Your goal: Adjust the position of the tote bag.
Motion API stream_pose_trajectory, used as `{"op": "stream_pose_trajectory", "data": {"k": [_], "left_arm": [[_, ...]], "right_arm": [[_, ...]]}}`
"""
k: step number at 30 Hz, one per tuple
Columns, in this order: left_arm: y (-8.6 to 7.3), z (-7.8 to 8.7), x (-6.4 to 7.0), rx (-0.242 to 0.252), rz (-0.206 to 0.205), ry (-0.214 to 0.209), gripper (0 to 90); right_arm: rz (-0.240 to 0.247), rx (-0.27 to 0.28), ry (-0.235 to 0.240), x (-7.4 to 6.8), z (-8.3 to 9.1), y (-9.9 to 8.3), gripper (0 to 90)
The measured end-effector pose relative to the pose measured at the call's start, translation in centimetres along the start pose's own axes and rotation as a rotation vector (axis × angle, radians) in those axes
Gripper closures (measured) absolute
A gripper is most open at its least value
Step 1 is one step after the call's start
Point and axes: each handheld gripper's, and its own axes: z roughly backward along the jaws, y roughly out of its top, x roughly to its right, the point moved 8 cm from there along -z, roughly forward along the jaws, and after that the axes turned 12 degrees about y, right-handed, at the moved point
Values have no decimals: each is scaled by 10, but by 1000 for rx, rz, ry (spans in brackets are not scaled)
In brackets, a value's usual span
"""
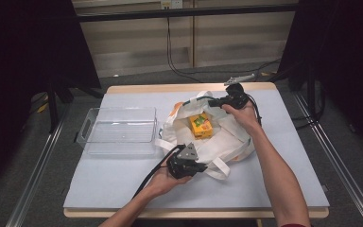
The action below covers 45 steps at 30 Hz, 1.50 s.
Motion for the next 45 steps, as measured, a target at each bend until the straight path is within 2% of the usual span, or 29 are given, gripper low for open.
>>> {"op": "stream_pose_trajectory", "data": {"k": [3,5,6,7,9,10,11,16,17,18,19,21,22,24,25,26,27,28,29,30,34,35,36,37,40,41,42,44,45], "left_arm": [[2,6,4,12,7,-25,892],[4,13,9,25,-10,-42,893],[5,16,9,38,-4,-46,893],[6,18,10,47,15,-52,893],[6,20,9,46,-2,-48,893],[6,20,9,46,-2,-48,893],[5,22,9,49,2,-52,893],[2,25,8,48,18,-62,893],[1,26,7,43,16,-61,893],[1,28,8,45,11,-61,893],[1,29,9,50,19,-61,893],[0,30,9,41,-3,-53,893],[-1,29,10,41,-4,-62,893],[-2,28,13,30,-9,-64,894],[-2,28,13,30,-9,-64,894],[-5,27,18,12,-26,-84,893],[-7,26,22,5,-27,-86,893],[-7,26,22,5,-27,-86,894],[-9,24,21,1,-37,-87,893],[-9,24,20,1,-26,-94,894],[-11,26,17,8,-15,-92,893],[-9,26,17,17,12,-98,892],[-9,26,17,17,12,-98,891],[-7,27,15,35,34,-96,888],[-6,29,12,41,37,-95,877],[-4,30,11,58,46,-98,877],[-2,32,8,64,60,-88,800],[-1,34,6,69,59,-81,781],[2,36,4,89,77,-75,756]], "right_arm": [[-13,-14,-10,7,-1,0,849],[-47,-35,-35,17,-4,4,837],[-58,-52,-37,20,-5,5,836],[-72,-65,-31,23,-7,6,836],[-109,-96,-25,27,-11,6,839],[-109,-96,-25,27,-11,6,839],[-138,-132,2,30,-15,4,844],[-132,-166,-2,31,-11,4,858],[-126,-161,-9,31,-9,4,859],[-108,-171,-37,33,-6,4,861],[-106,-158,-46,34,-5,4,861],[-102,-125,-70,39,-4,1,864],[-108,-118,-79,41,-5,-1,865],[-117,-110,-125,49,-7,-8,867],[-117,-110,-125,49,-7,-8,867],[-104,-157,-191,57,-10,-18,869],[-102,-183,-218,60,-11,-20,869],[-102,-183,-218,60,-11,-20,869],[-128,-176,-216,64,-12,-24,870],[-137,-185,-229,66,-13,-27,870],[-144,-190,-243,70,-17,-36,870],[-143,-193,-247,70,-17,-38,869],[-143,-193,-247,70,-17,-38,869],[-149,-173,-239,69,-17,-37,863],[-139,-162,-222,65,-14,-33,833],[-131,-153,-220,62,-11,-31,778],[-114,-130,-209,56,-3,-25,678],[-108,-119,-204,54,0,-22,650],[-87,-75,-191,46,7,-16,592]]}}
